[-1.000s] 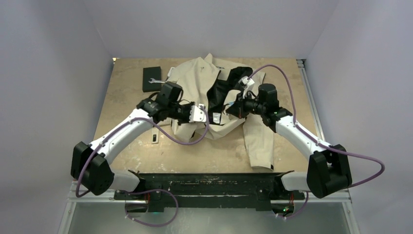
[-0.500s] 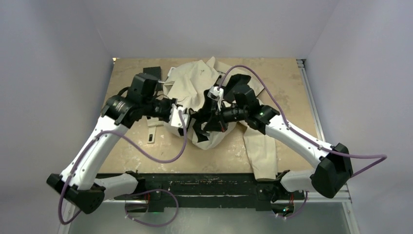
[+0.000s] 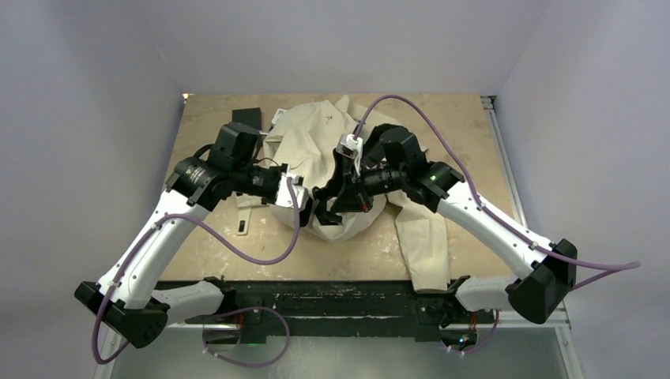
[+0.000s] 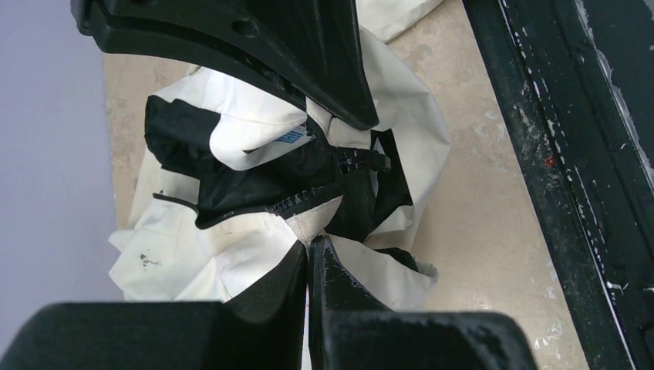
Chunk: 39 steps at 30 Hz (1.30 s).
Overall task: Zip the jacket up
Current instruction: Pick up the jacket from the center of the board.
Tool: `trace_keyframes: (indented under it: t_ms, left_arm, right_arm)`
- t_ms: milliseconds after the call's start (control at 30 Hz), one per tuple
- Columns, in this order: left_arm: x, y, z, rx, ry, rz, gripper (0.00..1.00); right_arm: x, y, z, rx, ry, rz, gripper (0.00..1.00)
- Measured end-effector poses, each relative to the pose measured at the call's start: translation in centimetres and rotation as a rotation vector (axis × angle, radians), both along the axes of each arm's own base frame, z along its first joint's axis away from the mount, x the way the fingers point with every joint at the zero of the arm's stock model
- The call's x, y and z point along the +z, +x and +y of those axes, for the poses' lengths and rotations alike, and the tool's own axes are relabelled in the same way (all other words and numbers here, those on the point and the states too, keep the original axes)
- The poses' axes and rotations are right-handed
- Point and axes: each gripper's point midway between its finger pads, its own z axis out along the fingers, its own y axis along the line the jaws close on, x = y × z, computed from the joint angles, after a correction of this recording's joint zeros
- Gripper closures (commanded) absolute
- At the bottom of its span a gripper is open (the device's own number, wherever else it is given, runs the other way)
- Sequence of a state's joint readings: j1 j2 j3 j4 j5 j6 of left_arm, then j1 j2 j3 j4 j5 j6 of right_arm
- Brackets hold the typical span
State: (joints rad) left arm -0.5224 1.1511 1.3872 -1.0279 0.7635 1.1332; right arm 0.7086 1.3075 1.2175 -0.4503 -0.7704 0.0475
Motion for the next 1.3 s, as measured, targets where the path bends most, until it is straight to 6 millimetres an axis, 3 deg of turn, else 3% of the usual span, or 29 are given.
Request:
trace_keyframes:
  t_ms: [433,900,1300]
  left_arm:
    - [0.3,-0.3,-1.2,0.025,-0.051,0.096,1.0]
    - [0.4,-0.3,-1.0,0.127,-0.096,0.102,1.0]
    - [0.3,-0.6,-1.2,0.115,-0.103,0.053,1.0]
  right_arm:
    - [1.3,-2.3,0.2,0.136,0.06,0.022,1.0]
    - [2.4,-2.5,-0.1,0.113,0.081,0.019,1.0]
    - [2.0,-2.4,0.1,0.109,0.073,0.042,1.0]
